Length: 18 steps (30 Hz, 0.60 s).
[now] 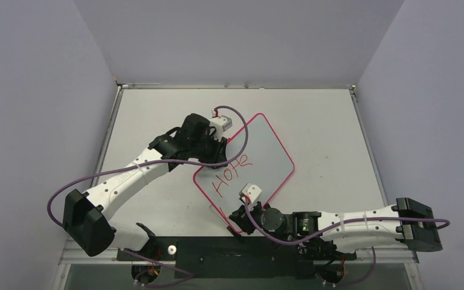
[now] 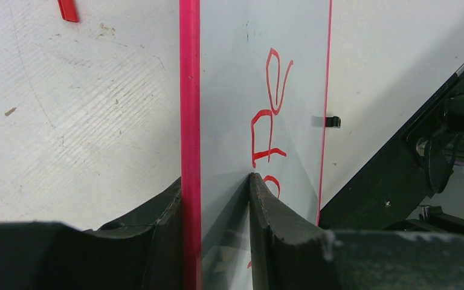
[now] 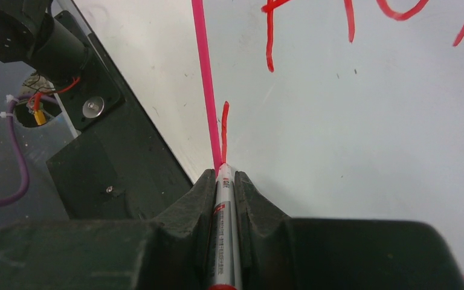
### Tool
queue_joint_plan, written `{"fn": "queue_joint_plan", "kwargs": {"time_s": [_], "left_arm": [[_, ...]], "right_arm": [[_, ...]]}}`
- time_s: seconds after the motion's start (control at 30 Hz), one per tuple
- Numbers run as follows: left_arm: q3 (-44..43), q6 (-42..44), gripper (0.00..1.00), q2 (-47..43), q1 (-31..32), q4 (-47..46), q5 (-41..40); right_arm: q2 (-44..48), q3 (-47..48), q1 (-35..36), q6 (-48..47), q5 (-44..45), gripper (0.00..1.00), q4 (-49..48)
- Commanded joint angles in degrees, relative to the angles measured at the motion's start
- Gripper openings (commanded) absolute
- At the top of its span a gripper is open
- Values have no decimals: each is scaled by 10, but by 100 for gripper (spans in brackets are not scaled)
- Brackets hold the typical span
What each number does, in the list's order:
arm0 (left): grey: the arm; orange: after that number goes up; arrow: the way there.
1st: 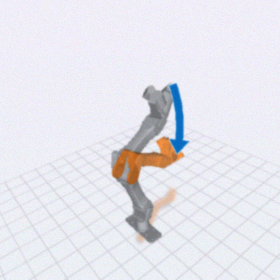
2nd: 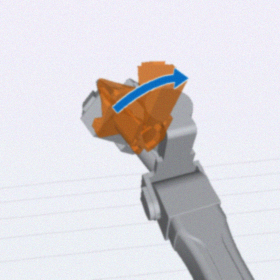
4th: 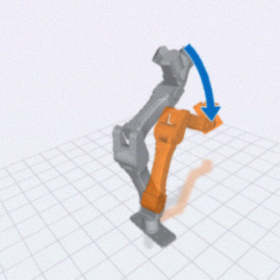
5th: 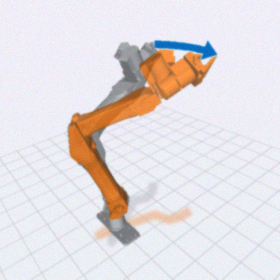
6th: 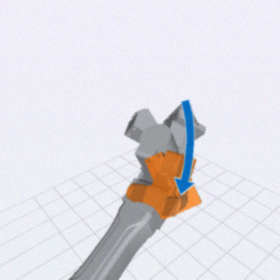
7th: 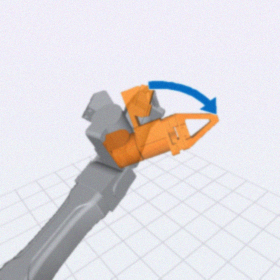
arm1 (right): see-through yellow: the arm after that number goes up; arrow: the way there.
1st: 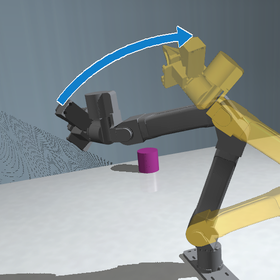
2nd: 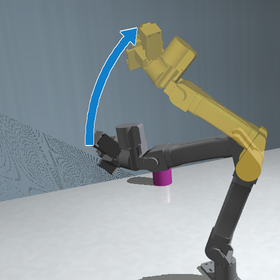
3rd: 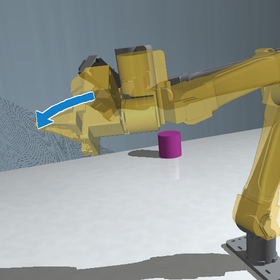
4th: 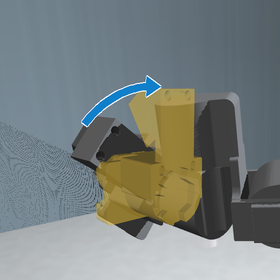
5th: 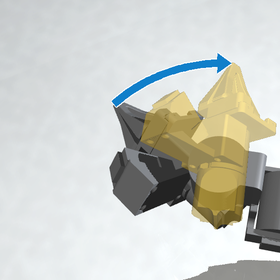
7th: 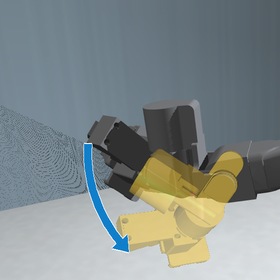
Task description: Write a sentence on the whiteboard
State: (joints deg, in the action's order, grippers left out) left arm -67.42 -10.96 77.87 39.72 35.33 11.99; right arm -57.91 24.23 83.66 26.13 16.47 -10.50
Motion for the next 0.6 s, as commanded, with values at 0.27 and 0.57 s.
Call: {"fn": "queue_joint_plan", "kwargs": {"time_s": [0.27,0.57], "left_arm": [[19,91,0,22,6,49,-136],[19,91,0,24,6,50,-135]], "right_arm": [[34,-18,18,21,56,0,56],[12,34,17,-25,99,0,72]]}}
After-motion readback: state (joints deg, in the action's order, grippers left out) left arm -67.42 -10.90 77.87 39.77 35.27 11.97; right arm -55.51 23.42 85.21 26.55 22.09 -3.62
